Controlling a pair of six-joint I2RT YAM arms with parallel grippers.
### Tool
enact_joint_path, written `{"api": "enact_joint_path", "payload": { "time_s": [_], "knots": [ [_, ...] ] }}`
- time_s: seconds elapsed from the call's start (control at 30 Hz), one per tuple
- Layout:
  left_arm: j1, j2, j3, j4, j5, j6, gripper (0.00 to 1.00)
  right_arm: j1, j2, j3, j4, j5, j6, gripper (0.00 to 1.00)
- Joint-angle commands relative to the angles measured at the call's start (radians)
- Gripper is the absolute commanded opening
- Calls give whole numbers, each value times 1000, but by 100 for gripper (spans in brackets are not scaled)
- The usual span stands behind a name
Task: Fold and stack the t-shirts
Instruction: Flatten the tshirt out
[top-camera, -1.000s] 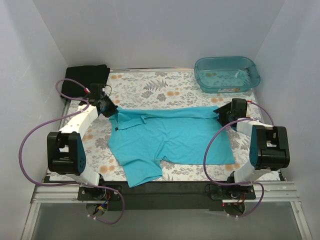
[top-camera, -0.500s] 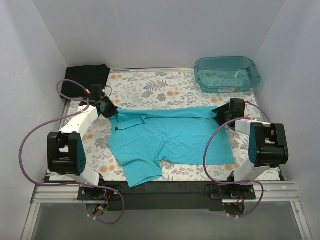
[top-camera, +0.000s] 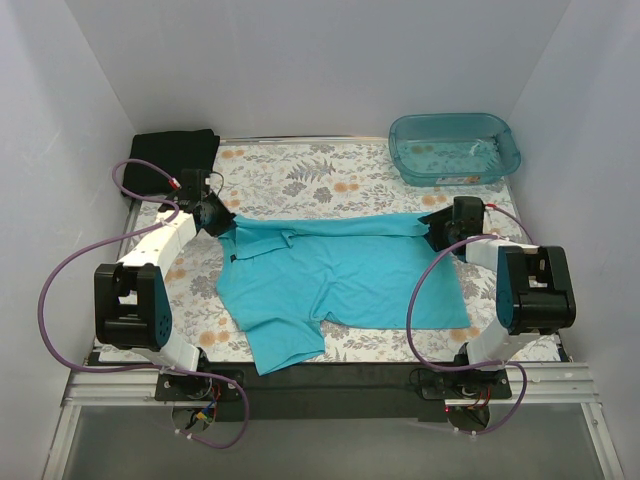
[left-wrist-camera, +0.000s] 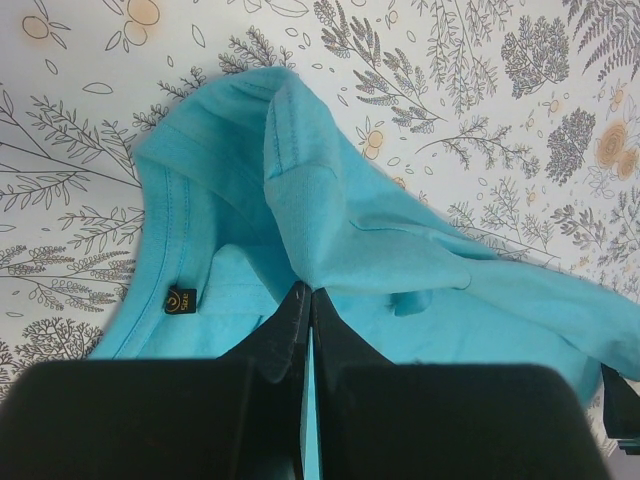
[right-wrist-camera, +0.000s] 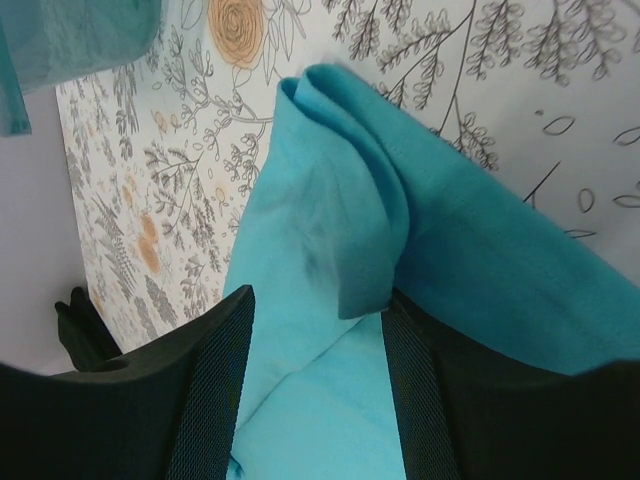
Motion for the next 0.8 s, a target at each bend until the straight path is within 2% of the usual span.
{"api": "enact_joint_path", "payload": {
  "time_s": [0.0, 0.2, 0.5, 0.77],
  "knots": [
    [9, -54, -4, 1, 8, -4, 0, 16, -34, 26, 41, 28, 37, 51],
    [12, -63, -4, -2, 0, 1, 0, -2, -57, 21, 38, 98, -41, 50],
    [18, -66, -2, -5, 0, 5, 0, -73, -57, 29, 40, 121, -138, 49],
    [21, -69, -1, -5, 10, 5, 0, -87, -84, 11, 40, 38, -206, 49]
  ]
}}
